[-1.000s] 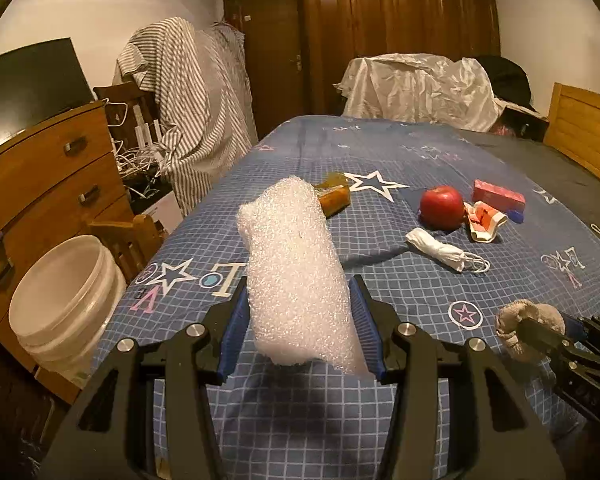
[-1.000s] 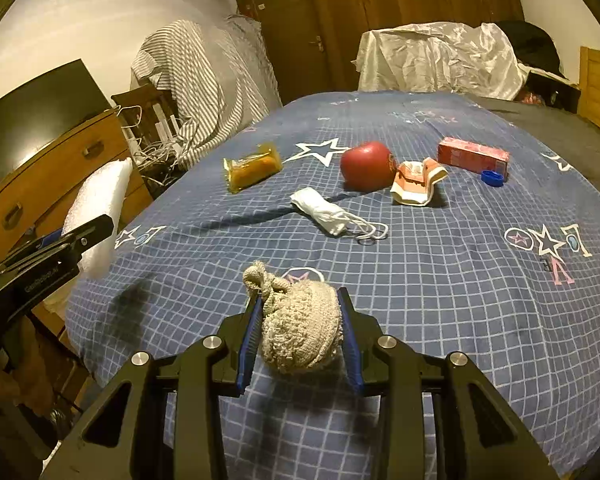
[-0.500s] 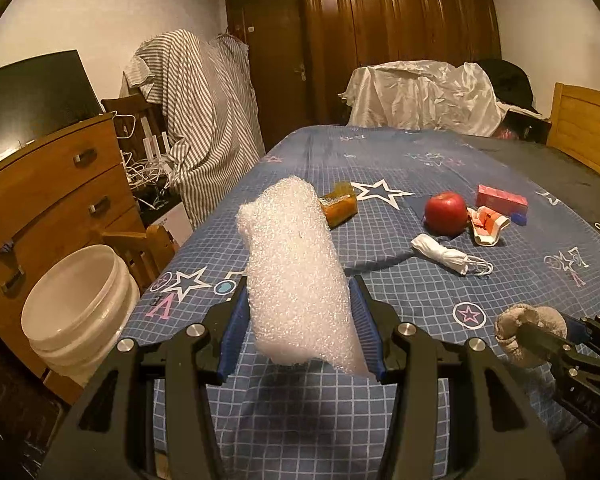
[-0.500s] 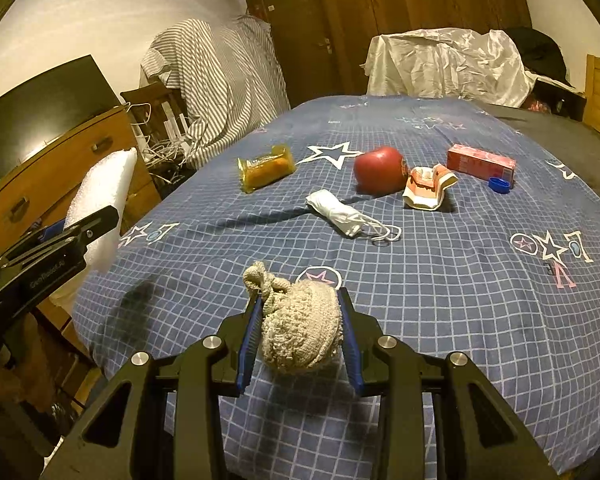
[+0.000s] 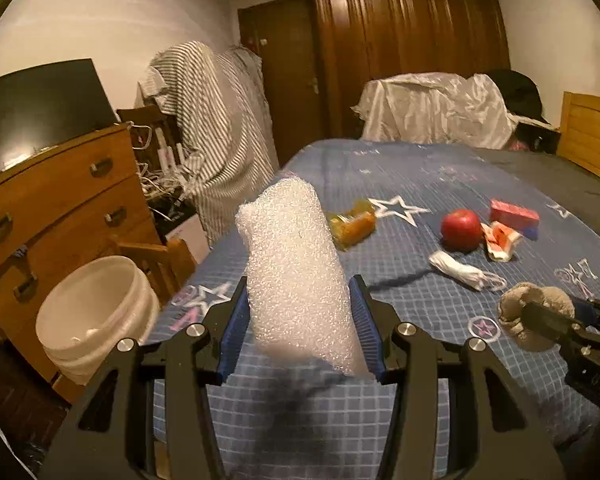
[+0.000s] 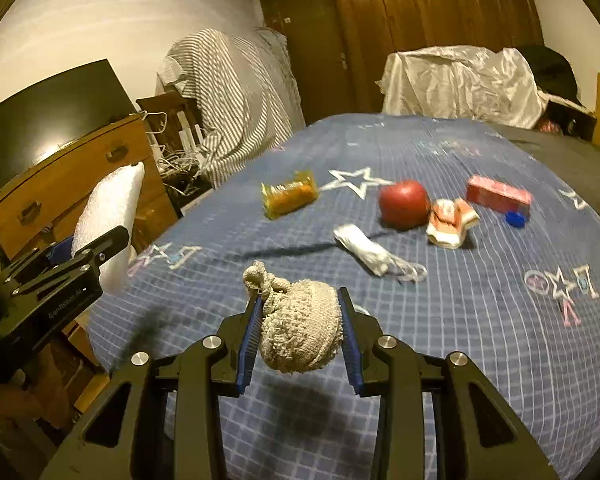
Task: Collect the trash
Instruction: 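Lift the knitted pouch and bubble wrap roll off the bed, then carry the pouch and bubble wrap over the white bucket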
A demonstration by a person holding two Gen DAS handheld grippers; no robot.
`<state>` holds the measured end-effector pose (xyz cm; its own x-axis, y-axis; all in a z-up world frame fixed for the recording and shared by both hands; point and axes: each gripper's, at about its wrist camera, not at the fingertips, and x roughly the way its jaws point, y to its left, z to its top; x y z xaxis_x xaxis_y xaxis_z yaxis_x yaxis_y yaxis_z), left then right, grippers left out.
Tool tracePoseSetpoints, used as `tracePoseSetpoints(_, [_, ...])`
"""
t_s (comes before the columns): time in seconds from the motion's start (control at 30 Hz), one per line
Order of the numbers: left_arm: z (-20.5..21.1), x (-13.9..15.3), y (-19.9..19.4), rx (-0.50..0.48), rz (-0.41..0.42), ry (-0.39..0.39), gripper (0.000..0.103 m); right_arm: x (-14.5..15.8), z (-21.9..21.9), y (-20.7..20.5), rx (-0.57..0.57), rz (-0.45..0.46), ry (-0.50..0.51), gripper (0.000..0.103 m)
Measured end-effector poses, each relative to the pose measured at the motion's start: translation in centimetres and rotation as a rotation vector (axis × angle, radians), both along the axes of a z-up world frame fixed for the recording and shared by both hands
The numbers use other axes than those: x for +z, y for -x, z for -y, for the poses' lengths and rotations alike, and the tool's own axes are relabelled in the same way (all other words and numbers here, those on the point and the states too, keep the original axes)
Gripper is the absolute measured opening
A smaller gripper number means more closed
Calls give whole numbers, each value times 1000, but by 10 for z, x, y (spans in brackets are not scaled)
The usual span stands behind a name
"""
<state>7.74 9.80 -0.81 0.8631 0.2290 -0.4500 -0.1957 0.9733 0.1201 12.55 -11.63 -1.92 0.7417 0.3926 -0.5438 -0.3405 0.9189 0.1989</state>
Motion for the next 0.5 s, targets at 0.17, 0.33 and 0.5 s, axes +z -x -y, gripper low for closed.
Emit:
tracePoseSetpoints(0.17, [-23, 14, 2, 50, 38, -19, 47, 23, -22, -10, 40, 36, -16, 37])
tracePoseSetpoints(0.33, [-60, 27, 4, 122, 64, -11, 47, 49, -63, -22, 106, 75, -14, 37])
tracePoseSetpoints(0.5, [-102, 38, 7, 199, 83, -22, 47, 68, -112, -33, 181, 98, -1, 37])
